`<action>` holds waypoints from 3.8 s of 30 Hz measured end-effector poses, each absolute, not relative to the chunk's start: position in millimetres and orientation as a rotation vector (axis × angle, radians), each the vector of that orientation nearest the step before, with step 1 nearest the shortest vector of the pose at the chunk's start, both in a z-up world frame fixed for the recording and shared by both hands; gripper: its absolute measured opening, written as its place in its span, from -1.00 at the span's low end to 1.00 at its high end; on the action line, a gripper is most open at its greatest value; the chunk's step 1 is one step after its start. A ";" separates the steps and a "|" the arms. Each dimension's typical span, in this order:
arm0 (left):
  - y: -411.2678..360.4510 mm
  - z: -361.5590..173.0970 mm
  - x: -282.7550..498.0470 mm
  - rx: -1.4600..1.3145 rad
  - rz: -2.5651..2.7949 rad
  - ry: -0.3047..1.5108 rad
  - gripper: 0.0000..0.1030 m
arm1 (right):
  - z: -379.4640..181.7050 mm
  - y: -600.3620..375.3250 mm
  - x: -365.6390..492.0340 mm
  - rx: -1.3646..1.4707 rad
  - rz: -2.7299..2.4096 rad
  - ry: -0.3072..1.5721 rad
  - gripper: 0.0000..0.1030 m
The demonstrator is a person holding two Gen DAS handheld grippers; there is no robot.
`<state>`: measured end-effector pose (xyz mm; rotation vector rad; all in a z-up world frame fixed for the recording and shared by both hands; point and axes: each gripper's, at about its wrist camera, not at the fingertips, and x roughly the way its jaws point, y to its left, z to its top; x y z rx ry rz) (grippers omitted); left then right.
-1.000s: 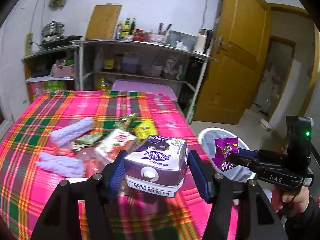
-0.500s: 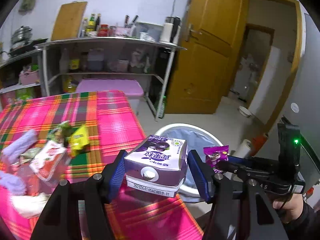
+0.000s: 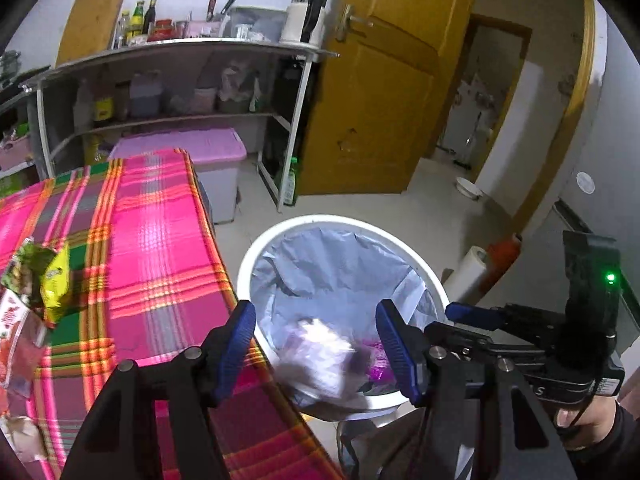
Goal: Collect trash
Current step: 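Carry both items over the trash bin and open both tools to drop them, then move both open tools back toward the trash on the table, then grasp the white crumpled paper with the left tool while the right tool grasps the yellow snack packet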
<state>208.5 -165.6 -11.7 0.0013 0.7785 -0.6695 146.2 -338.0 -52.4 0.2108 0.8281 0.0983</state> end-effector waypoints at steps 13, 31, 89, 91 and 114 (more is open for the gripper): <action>-130.2 -0.7 191.4 -0.063 -0.590 0.748 0.23 | -27.8 -324.0 124.5 0.199 0.158 0.738 0.12; -34.7 15.0 110.2 -0.076 -0.376 0.653 -0.01 | -3.3 -256.0 102.8 0.140 0.334 0.711 0.12; 72.4 -23.2 173.2 0.196 -0.221 0.710 0.26 | -21.4 -140.7 167.3 -0.041 0.490 0.792 0.12; 78.3 -22.9 173.6 0.161 -0.226 0.709 0.26 | -21.6 -140.9 168.4 -0.039 0.489 0.793 0.12; 117.3 -17.7 168.2 -0.030 -0.211 0.684 -0.93 | -20.3 -134.4 182.0 -0.033 0.504 0.803 0.12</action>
